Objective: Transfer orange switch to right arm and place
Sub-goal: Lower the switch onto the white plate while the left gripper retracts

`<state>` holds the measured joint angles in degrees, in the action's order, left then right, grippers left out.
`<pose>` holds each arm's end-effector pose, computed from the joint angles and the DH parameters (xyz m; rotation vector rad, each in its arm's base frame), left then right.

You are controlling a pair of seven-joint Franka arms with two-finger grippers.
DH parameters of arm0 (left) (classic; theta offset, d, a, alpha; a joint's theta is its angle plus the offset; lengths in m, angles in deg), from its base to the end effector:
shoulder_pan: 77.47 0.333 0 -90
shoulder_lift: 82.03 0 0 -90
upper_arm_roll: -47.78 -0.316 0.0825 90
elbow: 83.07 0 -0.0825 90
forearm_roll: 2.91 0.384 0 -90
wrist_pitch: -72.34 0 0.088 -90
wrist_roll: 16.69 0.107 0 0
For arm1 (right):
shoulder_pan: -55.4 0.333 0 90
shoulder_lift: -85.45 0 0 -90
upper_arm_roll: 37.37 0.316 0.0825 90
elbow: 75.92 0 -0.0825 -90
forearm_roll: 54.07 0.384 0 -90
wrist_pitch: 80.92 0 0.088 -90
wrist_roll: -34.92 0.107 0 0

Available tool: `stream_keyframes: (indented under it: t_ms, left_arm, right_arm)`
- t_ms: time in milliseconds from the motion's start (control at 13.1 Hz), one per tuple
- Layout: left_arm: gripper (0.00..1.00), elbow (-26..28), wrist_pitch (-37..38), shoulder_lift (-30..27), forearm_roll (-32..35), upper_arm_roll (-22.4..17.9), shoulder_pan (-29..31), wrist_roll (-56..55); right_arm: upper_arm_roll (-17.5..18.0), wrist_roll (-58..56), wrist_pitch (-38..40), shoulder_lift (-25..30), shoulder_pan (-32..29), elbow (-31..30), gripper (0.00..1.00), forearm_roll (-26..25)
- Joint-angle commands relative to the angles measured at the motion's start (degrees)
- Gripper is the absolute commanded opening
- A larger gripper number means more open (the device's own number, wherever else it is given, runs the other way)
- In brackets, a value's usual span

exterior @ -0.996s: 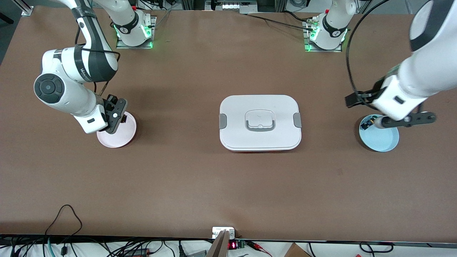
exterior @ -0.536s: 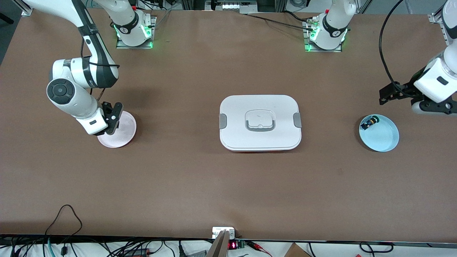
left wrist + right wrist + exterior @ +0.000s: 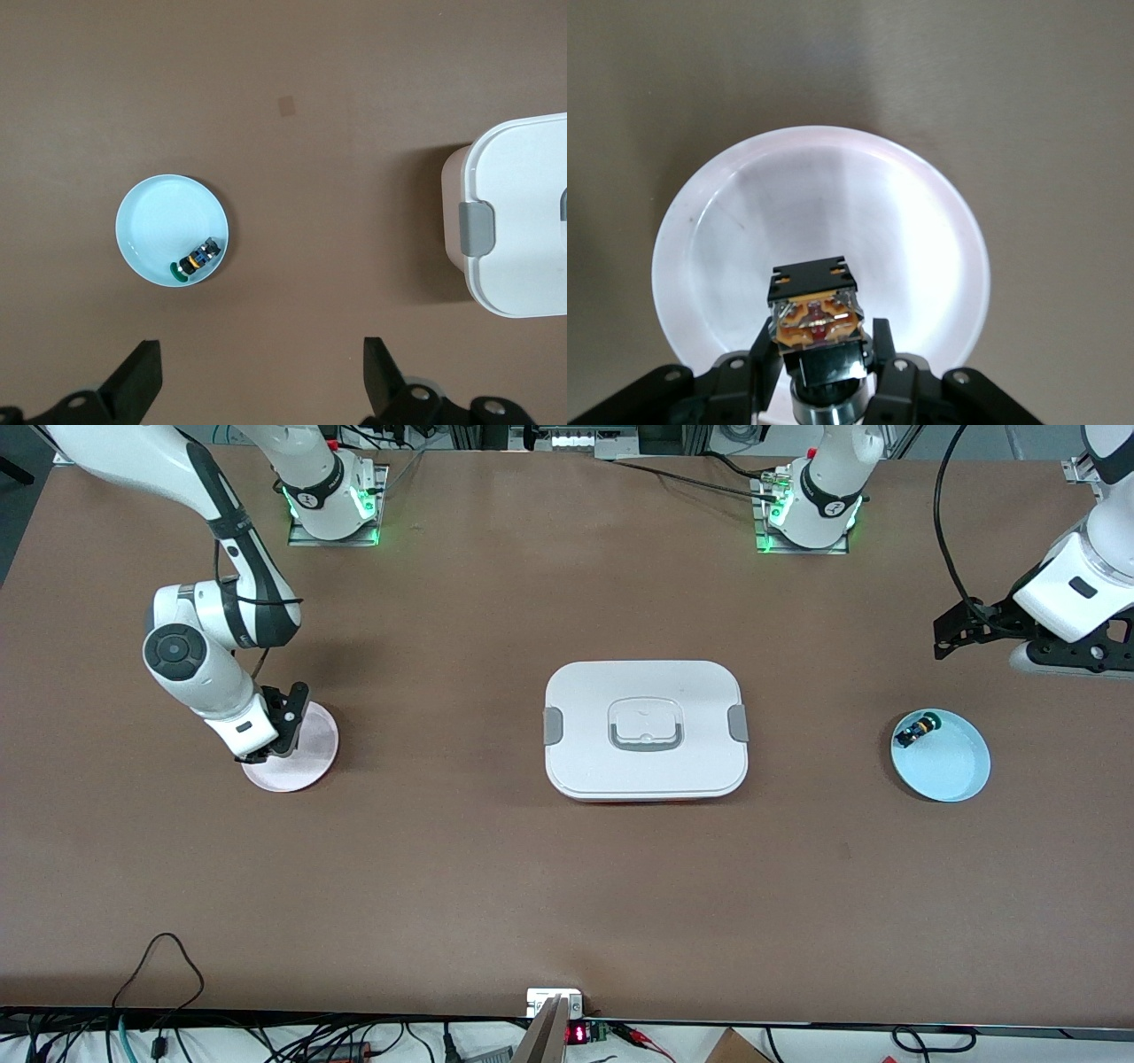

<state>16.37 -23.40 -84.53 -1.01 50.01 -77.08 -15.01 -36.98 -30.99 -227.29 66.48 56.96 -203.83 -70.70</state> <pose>0.5454 -0.0147 0.5790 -3.1051 0.1010 0.0325 0.5458 0.0226 0.2204 2.2758 1.9698 -0.1364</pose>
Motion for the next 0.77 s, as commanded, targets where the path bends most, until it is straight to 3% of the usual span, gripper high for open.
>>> stream_keyframes:
  t_ms: [0,460,536,690]
  left_arm:
    - [1.00,0.49,0.03,-0.67,-1.11,-0.30,0.49,1.23]
    - [1.00,0.41,0.65,-0.67,-1.11,0.05,0.49,0.79]
    - [1.00,0.40,0.65,-0.67,-1.11,0.05,0.49,0.70]
    - [1.00,0.40,0.65,-0.67,-1.11,0.14,0.49,0.70]
  right_arm:
    - [0.58,-0.89,-4.24,-0.44,-0.94,-2.08,0.21,-1.03]
    - [0.58,-1.07,-6.99,-2.81,-1.21,-2.26,0.21,-1.12]
    - [0.58,-1.07,-7.25,-3.08,-1.47,-2.26,0.26,-1.12]
    - [0.58,-0.02,-7.17,-2.82,-2.35,-2.26,1.00,-0.95]
